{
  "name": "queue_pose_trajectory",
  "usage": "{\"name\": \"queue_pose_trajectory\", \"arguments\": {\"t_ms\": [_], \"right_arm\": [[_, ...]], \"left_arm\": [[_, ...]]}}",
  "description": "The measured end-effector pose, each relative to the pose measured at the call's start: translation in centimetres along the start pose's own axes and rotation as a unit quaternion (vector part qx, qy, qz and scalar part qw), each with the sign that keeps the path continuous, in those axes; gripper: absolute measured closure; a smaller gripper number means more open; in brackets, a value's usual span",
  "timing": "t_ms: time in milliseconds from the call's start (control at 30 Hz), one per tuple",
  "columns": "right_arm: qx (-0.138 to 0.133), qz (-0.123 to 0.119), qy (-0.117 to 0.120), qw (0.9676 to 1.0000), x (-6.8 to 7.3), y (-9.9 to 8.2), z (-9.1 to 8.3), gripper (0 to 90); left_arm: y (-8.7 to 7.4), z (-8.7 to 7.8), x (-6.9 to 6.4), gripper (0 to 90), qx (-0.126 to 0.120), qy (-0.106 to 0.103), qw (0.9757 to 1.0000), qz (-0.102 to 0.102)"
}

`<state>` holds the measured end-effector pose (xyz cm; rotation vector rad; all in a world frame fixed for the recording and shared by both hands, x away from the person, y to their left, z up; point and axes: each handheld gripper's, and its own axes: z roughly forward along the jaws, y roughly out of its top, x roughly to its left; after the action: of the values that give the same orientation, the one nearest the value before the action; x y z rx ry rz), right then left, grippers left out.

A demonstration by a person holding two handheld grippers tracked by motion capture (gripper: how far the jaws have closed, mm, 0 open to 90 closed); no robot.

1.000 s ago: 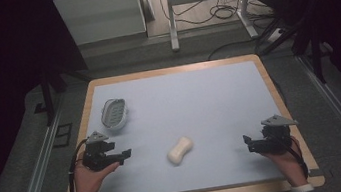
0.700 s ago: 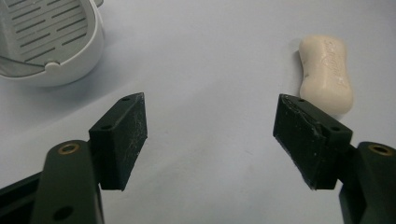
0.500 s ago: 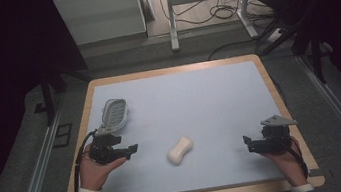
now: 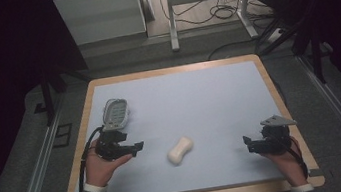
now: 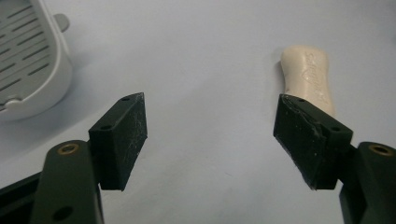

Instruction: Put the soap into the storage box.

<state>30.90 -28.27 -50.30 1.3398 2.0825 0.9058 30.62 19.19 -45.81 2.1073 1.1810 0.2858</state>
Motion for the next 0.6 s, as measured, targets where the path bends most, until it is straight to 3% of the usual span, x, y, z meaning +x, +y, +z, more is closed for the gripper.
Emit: {"name": "queue_pose_trajectory", "arguments": {"t_ms": [600], "right_arm": [[0.0, -0.002, 0.001, 1.0, 0.0, -0.1, 0.2, 5.5]], "left_arm": [[1.5, 2.4, -2.7, 24.4, 0.023, -0.017, 0.9991, 0.031]]}}
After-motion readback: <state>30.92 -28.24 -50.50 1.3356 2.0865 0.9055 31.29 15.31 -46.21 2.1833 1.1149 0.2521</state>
